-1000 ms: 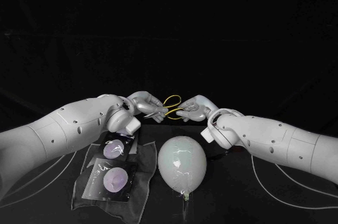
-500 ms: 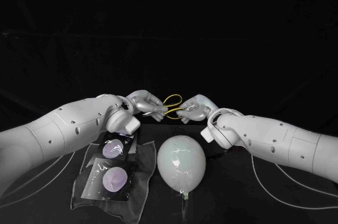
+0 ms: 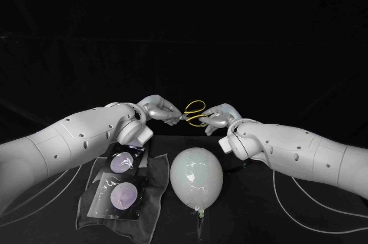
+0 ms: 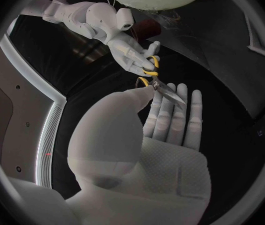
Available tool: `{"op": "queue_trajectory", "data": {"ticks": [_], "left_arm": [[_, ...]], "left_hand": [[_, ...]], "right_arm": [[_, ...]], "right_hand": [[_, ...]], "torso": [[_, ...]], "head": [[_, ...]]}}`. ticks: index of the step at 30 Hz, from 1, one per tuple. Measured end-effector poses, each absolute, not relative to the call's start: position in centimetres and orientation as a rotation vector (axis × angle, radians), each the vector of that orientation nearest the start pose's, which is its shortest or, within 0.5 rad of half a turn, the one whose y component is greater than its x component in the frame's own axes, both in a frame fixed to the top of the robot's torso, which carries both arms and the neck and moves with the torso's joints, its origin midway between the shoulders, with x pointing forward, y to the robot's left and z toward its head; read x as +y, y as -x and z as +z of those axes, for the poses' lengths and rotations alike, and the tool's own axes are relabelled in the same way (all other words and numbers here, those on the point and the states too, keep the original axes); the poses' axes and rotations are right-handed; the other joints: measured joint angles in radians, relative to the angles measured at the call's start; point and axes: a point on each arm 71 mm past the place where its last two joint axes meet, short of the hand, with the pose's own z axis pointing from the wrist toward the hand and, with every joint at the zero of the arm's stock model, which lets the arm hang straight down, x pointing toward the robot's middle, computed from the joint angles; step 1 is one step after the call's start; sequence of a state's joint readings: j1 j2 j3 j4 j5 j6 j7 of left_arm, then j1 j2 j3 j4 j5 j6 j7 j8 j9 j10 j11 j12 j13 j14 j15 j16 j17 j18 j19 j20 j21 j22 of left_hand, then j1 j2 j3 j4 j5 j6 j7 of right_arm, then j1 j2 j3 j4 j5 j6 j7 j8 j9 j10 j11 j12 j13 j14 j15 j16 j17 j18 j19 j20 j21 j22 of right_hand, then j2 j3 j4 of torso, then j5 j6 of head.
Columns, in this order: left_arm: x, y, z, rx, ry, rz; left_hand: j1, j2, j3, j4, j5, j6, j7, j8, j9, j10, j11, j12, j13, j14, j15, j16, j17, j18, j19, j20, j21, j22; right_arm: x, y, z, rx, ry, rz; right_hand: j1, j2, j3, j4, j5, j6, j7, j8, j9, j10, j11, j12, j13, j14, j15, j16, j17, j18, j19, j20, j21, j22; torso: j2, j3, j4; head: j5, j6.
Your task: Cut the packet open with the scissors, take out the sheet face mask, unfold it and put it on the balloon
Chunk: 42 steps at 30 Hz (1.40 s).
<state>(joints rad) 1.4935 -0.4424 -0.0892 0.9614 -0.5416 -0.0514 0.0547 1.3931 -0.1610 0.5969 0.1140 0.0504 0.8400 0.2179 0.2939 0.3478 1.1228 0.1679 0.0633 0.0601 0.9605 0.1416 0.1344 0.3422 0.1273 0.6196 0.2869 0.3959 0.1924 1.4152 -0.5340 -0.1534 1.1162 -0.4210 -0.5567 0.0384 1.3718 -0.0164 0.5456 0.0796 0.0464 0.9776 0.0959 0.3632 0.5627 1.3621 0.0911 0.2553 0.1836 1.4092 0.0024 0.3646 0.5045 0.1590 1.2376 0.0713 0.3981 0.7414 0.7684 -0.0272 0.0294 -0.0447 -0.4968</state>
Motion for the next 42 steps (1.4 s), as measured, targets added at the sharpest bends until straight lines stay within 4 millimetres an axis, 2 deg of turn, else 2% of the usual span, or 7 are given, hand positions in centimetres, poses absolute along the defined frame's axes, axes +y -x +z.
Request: {"op": "queue_trajectory", "data": {"ticks": [2, 8, 14, 22, 31, 37, 42], "left_arm": [[15.1, -60.9, -7.0, 1.689, 0.451, -1.125], [16.2, -61.6, -6.5, 1.596, 0.483, -1.079], [18.2, -62.3, -6.0, 1.486, 0.551, -1.031], [21.7, -62.5, -5.6, 1.369, 0.657, -1.015], [24.4, -61.0, -5.8, 1.297, 0.754, -1.094], [25.4, -58.9, -6.5, 1.271, 0.829, -1.194], [26.0, -57.3, -7.3, 1.246, 0.900, -1.273]], "left_hand": [[-0.014, -0.026, -0.014, 0.013, 0.000, -0.060, -0.010, -0.032, -0.015, -0.088, 0.023, 0.001, 0.001, -0.090, 0.026, -0.043, -0.019, -0.043, -0.130, 0.005, -0.096, -0.049], [-0.043, -0.064, -0.142, 0.051, 0.000, -0.107, -0.026, -0.056, -0.034, -0.189, 0.056, 0.001, 0.002, -0.225, 0.067, -0.069, -0.055, -0.059, -0.271, 0.009, -0.211, -0.111], [0.059, 0.003, -0.432, 0.159, 0.000, -0.115, -0.027, -0.057, -0.048, -0.251, 0.067, 0.009, 0.006, -0.342, 0.084, -0.064, -0.099, -0.059, -0.284, 0.006, -0.243, -0.134], [0.094, 0.028, -0.495, 0.180, 0.000, -0.102, -0.025, -0.045, -0.051, -0.239, 0.068, 0.026, 0.007, -0.282, 0.078, -0.031, -0.084, -0.059, -0.237, 0.008, -0.238, -0.137], [0.117, 0.051, -0.498, 0.177, 0.000, -0.077, -0.021, -0.035, -0.060, -0.214, 0.060, 0.041, 0.007, -0.225, 0.064, 0.018, -0.075, -0.059, -0.012, 0.002, -0.147, -0.109], [0.100, 0.073, -0.509, 0.176, 0.000, -0.017, -0.012, -0.008, -0.061, -0.157, 0.026, 0.068, 0.007, -0.076, 0.019, 0.106, -0.047, 0.028, 0.161, -0.008, -0.068, -0.082], [0.115, 0.090, -0.510, 0.176, 0.000, 0.002, -0.003, -0.008, -0.067, -0.132, 0.014, 0.071, 0.007, -0.037, 0.005, 0.121, -0.041, 0.044, 0.198, -0.006, -0.063, -0.082]], "right_arm": [[-18.8, -58.5, -12.6, 1.440, -0.812, 0.910], [-19.8, -58.9, -12.9, 1.433, -0.876, 0.853], [-21.6, -59.6, -13.0, 1.405, -0.925, 0.778], [-24.7, -60.1, -12.1, 1.337, -0.938, 0.689], [-28.8, -59.5, -8.1, 1.296, -0.765, 0.634], [-32.6, -58.5, -6.0, 1.346, -0.628, 0.559], [-35.2, -57.6, -5.8, 1.419, -0.566, 0.480]], "right_hand": [[-0.015, -0.002, 0.017, -0.011, 0.000, -0.010, 0.000, 0.012, 0.036, 0.009, -0.002, 0.011, 0.015, 0.001, -0.011, 0.012, 0.023, -0.005, -0.010, -0.008, 0.019, 0.022], [-0.044, -0.005, 0.060, -0.040, 0.000, -0.022, -0.005, 0.034, 0.036, 0.034, -0.016, 0.014, 0.031, 0.007, -0.028, 0.029, 0.062, -0.004, -0.044, -0.007, 0.049, 0.062], [-0.060, -0.007, 0.076, -0.054, -0.001, -0.024, -0.004, 0.040, 0.037, 0.040, -0.020, 0.014, 0.040, 0.004, -0.035, 0.037, 0.084, 0.003, -0.052, -0.008, 0.068, 0.087], [-0.069, -0.012, 0.095, -0.068, -0.002, -0.028, -0.003, 0.042, 0.039, 0.044, -0.024, 0.014, 0.049, 0.003, -0.041, 0.043, 0.098, 0.004, -0.058, -0.007, 0.083, 0.105], [-0.087, -0.019, 0.117, -0.089, -0.003, -0.029, -0.002, 0.042, 0.042, 0.053, -0.033, 0.009, 0.051, -0.001, -0.044, 0.043, 0.107, 0.009, -0.075, -0.007, 0.090, 0.120], [-0.091, -0.023, 0.120, -0.090, -0.003, -0.030, -0.001, 0.042, 0.050, 0.056, -0.036, 0.007, 0.054, -0.007, -0.042, 0.043, 0.111, 0.009, -0.079, -0.003, 0.090, 0.125], [-0.093, -0.026, 0.122, -0.089, -0.003, -0.031, -0.001, 0.041, 0.063, 0.056, -0.036, 0.005, 0.055, -0.007, -0.042, 0.043, 0.113, 0.009, -0.083, -0.006, 0.095, 0.128]], "torso": [[-0.001, -0.0001, -0.0003], [-0.002, -0.0006, -0.0015], [-0.001, -0.0012, -0.0016], [-0.001, -0.0030, -0.0017], [-0.002, -0.0034, -0.0035], [-0.006, -0.0033, -0.0090], [-0.014, -0.0008, -0.0158]], "head": [[-0.001, 0.001], [-0.005, 0.001], [-0.013, 0.001], [-0.026, 0.001], [-0.056, -0.009], [-0.082, -0.021], [-0.095, -0.031]]}}
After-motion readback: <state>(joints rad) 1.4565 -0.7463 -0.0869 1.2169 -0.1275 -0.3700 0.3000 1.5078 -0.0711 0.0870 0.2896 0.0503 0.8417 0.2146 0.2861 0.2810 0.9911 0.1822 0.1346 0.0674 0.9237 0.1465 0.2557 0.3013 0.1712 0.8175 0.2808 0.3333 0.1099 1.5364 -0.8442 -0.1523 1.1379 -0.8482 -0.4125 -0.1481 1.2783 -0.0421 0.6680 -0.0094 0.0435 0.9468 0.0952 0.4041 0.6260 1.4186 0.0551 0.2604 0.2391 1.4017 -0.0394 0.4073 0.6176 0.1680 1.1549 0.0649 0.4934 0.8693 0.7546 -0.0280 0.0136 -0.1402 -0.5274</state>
